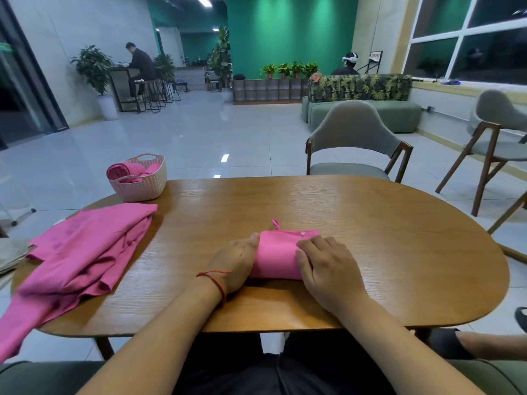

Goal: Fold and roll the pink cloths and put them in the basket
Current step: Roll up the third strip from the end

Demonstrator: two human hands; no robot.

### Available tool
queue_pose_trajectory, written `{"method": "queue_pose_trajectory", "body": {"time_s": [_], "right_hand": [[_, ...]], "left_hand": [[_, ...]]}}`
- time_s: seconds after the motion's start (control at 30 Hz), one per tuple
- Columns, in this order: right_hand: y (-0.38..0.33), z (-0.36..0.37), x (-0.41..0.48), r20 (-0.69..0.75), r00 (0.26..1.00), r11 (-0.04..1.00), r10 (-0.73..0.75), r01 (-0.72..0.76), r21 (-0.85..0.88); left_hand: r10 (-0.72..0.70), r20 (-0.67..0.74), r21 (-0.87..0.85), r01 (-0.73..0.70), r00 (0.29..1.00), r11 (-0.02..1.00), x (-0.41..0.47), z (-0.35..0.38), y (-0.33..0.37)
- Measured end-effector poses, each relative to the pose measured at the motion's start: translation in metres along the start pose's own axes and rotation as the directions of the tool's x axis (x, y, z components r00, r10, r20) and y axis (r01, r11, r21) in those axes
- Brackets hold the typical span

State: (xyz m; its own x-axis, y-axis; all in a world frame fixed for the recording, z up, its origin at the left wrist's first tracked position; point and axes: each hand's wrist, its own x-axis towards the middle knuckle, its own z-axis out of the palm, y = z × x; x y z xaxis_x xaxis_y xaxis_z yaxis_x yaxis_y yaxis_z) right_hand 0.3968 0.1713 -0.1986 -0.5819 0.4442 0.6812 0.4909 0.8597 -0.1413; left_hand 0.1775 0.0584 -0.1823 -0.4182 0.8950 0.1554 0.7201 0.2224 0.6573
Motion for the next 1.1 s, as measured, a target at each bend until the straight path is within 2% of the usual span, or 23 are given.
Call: {"method": "queue_pose_trajectory", "body": {"time_s": [0.1, 0.2, 0.37, 0.47, 0.57, 0.67, 0.73, 0.83, 0.93, 1.0, 1.1], "right_hand": [[-0.005, -0.006, 0.002, 0.013, 0.996, 0.994, 0.092, -0.093, 0.05], [-0.007, -0.012, 0.013, 0.146, 0.966, 0.966, 0.215, -0.233, 0.116], [0.009, -0.012, 0.053, 0.482, 0.816, 0.872, 0.318, -0.451, 0.189], [0.016, -0.011, 0.066, 0.538, 0.777, 0.854, 0.327, -0.487, 0.185], [0.009, -0.011, 0.055, 0.464, 0.828, 0.881, 0.316, -0.437, 0.181], [0.001, -0.002, 0.021, 0.148, 0.964, 0.968, 0.221, -0.235, 0.085], [0.0, 0.003, 0.006, 0.007, 0.992, 0.992, 0.124, -0.125, 0.005], [0.0, 0.001, 0.004, 0.008, 0.999, 0.999, 0.041, -0.041, -0.009], [-0.002, -0.002, 0.003, 0.004, 1.0, 0.999, -0.026, 0.026, 0.047], [-0.004, -0.003, 0.003, -0.01, 1.0, 0.998, 0.003, -0.002, 0.06], [-0.01, -0.01, 0.012, 0.059, 0.985, 0.986, 0.164, -0.165, 0.021]], "left_hand": [[-0.02, 0.017, -0.022, 0.021, 1.0, 1.0, -0.002, -0.002, 0.003], [0.025, 0.017, 0.004, -0.025, 1.0, 1.0, -0.005, -0.001, 0.003], [0.103, -0.057, 0.002, -0.103, 0.993, 0.995, -0.004, 0.003, 0.0], [0.143, -0.051, 0.018, -0.142, 0.988, 0.99, -0.001, 0.003, -0.003], [0.162, -0.036, 0.034, -0.161, 0.986, 0.986, -0.002, 0.003, -0.002], [0.132, -0.027, 0.029, -0.132, 0.991, 0.991, -0.001, 0.003, 0.001], [0.107, -0.019, 0.036, -0.107, 0.994, 0.994, -0.001, 0.003, 0.005], [0.06, 0.001, -0.028, -0.06, 0.998, 0.998, 0.0, 0.001, 0.006], [0.041, 0.009, -0.101, -0.04, 0.999, 0.994, 0.003, -0.002, 0.007], [0.038, 0.031, -0.105, -0.034, 0.999, 0.994, 0.004, 0.0, 0.006], [0.019, 0.003, -0.087, -0.019, 1.0, 0.996, 0.002, 0.004, 0.0]]}}
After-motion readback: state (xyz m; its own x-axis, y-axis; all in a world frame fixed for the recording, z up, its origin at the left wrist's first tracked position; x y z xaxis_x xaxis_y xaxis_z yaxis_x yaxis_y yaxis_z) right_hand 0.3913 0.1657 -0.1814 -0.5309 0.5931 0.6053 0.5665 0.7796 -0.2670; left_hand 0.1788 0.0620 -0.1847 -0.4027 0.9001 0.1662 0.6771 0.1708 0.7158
